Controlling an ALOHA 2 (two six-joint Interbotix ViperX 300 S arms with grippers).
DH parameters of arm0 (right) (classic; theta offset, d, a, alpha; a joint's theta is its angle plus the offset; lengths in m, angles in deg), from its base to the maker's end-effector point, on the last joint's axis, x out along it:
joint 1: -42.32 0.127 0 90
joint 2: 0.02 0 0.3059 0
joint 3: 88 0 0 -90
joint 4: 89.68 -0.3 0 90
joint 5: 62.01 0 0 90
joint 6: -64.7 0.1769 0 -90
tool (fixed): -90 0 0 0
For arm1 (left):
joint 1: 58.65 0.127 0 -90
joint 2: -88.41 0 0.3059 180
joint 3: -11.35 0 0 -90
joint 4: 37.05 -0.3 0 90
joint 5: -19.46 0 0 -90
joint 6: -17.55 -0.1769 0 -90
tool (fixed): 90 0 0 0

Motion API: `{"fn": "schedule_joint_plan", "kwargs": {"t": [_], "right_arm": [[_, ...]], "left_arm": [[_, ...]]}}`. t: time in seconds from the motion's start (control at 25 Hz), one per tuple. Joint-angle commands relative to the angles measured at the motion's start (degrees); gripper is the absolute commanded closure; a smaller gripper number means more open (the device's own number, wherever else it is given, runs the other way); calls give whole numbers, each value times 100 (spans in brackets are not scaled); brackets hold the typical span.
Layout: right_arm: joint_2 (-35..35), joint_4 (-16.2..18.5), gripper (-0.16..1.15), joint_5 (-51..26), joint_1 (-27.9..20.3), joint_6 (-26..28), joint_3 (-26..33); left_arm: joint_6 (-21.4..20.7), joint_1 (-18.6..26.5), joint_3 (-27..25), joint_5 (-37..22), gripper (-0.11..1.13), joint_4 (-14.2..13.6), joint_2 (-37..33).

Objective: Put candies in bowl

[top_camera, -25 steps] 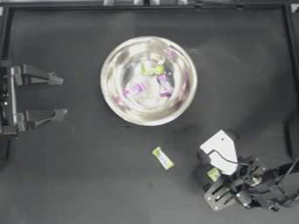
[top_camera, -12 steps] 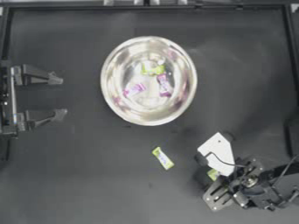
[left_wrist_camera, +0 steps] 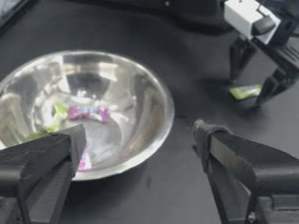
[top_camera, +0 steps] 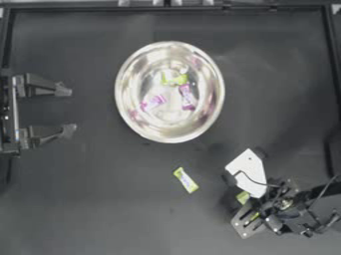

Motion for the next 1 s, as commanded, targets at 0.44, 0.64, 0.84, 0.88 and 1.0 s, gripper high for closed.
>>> {"fn": "schedule_joint_plan", "kwargs": {"t": [0.44, 0.64, 0.84, 0.88, 1.0], "right_arm": [[26, -35, 45, -44, -9, 0, 70], [26, -26, 54, -141, -9, 0, 105], [97, 35, 55, -334, -9, -44, 246], [149, 44, 55, -404, 0, -62, 281], [334, 149, 56, -677, -9, -141, 422]], "left_arm": [[9, 9, 123, 44, -1, 26, 35], [9, 0, 97, 44, -1, 35, 35], [9, 0, 97, 35, -1, 44, 44], [9, 9, 97, 44, 0, 44, 44], [9, 9, 97, 44, 0, 44, 35]]}}
